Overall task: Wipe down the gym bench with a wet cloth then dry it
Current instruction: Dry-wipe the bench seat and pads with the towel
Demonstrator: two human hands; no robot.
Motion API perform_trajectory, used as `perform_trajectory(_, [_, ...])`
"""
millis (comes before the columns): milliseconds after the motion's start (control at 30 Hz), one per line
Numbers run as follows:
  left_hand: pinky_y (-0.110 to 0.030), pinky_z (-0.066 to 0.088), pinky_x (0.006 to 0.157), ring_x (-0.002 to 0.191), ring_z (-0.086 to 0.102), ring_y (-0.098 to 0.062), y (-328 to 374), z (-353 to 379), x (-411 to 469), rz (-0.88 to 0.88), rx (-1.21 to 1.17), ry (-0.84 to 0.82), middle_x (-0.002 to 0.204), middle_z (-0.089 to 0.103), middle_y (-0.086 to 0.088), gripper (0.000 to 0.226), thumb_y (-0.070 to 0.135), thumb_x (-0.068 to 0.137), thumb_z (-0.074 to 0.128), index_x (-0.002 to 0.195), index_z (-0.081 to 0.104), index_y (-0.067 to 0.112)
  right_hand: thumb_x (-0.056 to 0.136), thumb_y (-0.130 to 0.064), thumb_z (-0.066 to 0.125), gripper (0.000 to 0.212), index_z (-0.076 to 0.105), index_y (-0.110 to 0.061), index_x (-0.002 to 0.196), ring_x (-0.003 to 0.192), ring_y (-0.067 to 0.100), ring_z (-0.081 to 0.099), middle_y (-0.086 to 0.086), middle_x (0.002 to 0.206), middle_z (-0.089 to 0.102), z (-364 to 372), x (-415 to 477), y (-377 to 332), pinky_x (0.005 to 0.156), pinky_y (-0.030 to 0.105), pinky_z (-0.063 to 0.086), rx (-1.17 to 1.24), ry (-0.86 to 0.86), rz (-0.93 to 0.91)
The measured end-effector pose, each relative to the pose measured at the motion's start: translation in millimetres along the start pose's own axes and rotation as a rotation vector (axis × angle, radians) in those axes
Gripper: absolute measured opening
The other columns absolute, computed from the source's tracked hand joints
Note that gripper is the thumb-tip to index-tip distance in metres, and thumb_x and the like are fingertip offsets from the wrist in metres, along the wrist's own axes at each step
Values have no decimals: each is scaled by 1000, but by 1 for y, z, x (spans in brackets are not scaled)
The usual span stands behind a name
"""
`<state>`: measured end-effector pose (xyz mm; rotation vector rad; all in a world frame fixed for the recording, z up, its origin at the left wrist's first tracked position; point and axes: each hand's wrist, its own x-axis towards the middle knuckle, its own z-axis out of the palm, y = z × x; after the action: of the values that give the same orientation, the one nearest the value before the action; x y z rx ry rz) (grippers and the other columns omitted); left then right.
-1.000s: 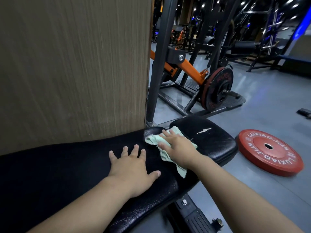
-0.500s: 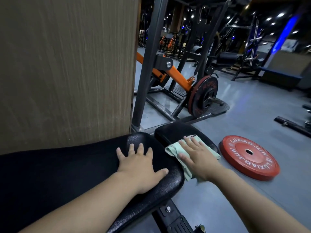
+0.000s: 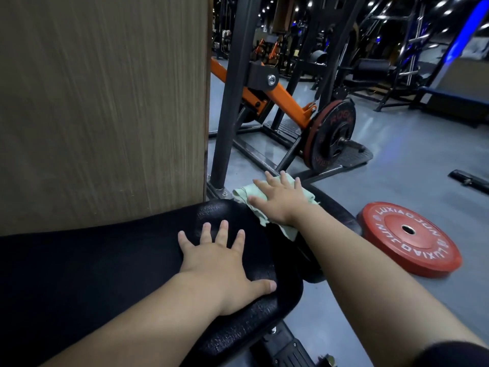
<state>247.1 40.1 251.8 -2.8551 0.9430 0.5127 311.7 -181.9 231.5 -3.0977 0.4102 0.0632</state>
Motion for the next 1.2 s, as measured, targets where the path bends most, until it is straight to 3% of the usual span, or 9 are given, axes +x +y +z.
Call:
perform_trajectory(200, [-69, -8, 113, 149, -20, -32, -1, -1, -1, 3, -9, -31, 162, -23, -2, 111, 95, 70, 26, 154, -13, 34, 94, -66, 24, 72, 1, -38, 156, 151, 30, -12, 1, 166, -7, 1, -55, 13, 122, 49, -3, 9, -5, -50])
perform_trajectory(367, [-67, -6, 115, 149, -21, -30, -3, 4, -1, 12, -43, -5, 161, -25, 0, 111, 96, 69, 25, 154, -14, 36, 97, -66, 19, 68, -3, -41, 155, 151, 25, -14, -5, 165, -8, 9, -129, 35, 122, 43, -5, -22, 34, -63])
perform_trajectory(467, [-67, -5, 115, 149, -21, -30, -3, 7, -1, 13, -39, 12, 161, -26, 0, 110, 96, 68, 23, 153, -14, 36, 95, -69, 17, 67, -3, -45, 154, 151, 22, -15, -10, 165, -8, 8, -131, 40, 122, 44, -6, -7, 13, -57])
perform_trajectory(800, [-67, -4, 115, 149, -20, -30, -3, 8, 2, 14, -34, 11, 161, -25, 1, 109, 95, 69, 23, 154, -14, 37, 92, -74, 14, 71, 15, -41, 155, 152, 28, -4, -3, 166, 5, -1, 8, 31, 120, 53, -4, 82, 0, 69])
perform_trajectory(933, [-66, -4, 115, 149, -20, -29, -3, 6, 4, 10, -49, -8, 161, -25, 2, 110, 96, 68, 24, 153, -14, 38, 92, -72, 17, 77, 11, -32, 157, 152, 30, -1, 3, 166, 4, -1, 2, 40, 121, 51, 0, 118, 11, 61])
perform_trajectory(1000, [-66, -4, 116, 149, -20, -28, -3, 5, 3, 7, -55, -14, 161, -24, 3, 110, 97, 67, 24, 153, -13, 39, 87, -76, 23, 86, 18, -22, 154, 149, 37, 13, 11, 161, 21, 0, -7, 49, 120, 51, 12, 209, 69, 121])
perform_trajectory(1100, [-66, -2, 116, 150, -19, -29, -4, 4, 2, 9, -49, -24, 162, -23, 3, 111, 97, 66, 25, 154, -12, 39, 93, -64, 41, 73, 35, -14, 146, 140, 36, 31, 12, 152, 37, -2, -28, 67, 115, 46, 25, 289, 138, 126])
perform_trajectory(1200, [-67, -1, 116, 150, -18, -29, -3, 1, 2, 11, -51, -51, 162, -23, 2, 112, 97, 66, 26, 154, -12, 38, 99, -53, 42, 64, 37, -15, 150, 150, 26, 17, 6, 162, 25, -3, -56, 83, 121, 42, 14, 236, 126, 33])
